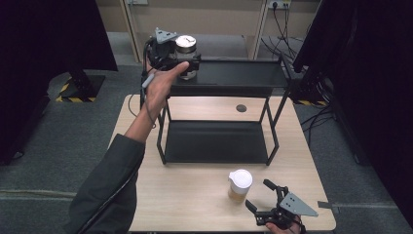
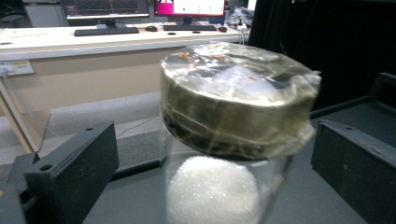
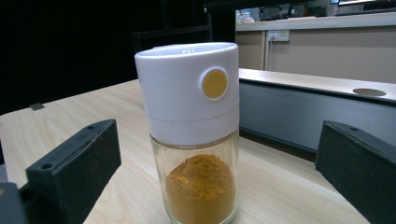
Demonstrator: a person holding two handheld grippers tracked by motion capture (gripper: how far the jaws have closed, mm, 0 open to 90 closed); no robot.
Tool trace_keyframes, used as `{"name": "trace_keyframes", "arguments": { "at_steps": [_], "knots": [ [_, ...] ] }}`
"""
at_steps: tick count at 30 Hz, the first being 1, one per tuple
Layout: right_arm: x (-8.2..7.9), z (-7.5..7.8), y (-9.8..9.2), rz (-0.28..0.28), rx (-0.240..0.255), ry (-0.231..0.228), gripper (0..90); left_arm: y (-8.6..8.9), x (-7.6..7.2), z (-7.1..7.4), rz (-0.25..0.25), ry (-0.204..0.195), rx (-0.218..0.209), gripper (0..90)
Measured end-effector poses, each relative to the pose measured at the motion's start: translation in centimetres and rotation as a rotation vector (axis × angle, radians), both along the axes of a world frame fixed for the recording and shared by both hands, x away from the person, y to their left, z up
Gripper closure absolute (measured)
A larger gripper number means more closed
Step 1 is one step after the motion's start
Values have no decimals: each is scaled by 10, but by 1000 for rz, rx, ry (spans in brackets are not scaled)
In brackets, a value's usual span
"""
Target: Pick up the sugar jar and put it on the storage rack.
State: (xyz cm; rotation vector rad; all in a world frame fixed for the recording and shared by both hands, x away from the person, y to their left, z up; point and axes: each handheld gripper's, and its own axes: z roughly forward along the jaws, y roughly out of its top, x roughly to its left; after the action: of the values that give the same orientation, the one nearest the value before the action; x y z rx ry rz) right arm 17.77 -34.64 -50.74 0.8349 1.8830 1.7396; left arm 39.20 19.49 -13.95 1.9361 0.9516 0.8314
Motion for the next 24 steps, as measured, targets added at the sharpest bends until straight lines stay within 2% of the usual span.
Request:
{"name": "trace_keyframes", "arguments": {
  "at_steps": [6,13,16,24],
  "knots": [
    [0,0,0,0,-1,-1,5,6,-5,-5,-35,0,-15,2],
    [0,0,0,0,0,-2,4,6,-25,-14,-55,-13,8,1],
    [0,0,0,0,-4,-1,4,11,-30,-19,-82,-16,-8,2],
    [0,0,1,0,-4,-1,4,16,-49,-34,-129,-55,-22,2]
  ]
}}
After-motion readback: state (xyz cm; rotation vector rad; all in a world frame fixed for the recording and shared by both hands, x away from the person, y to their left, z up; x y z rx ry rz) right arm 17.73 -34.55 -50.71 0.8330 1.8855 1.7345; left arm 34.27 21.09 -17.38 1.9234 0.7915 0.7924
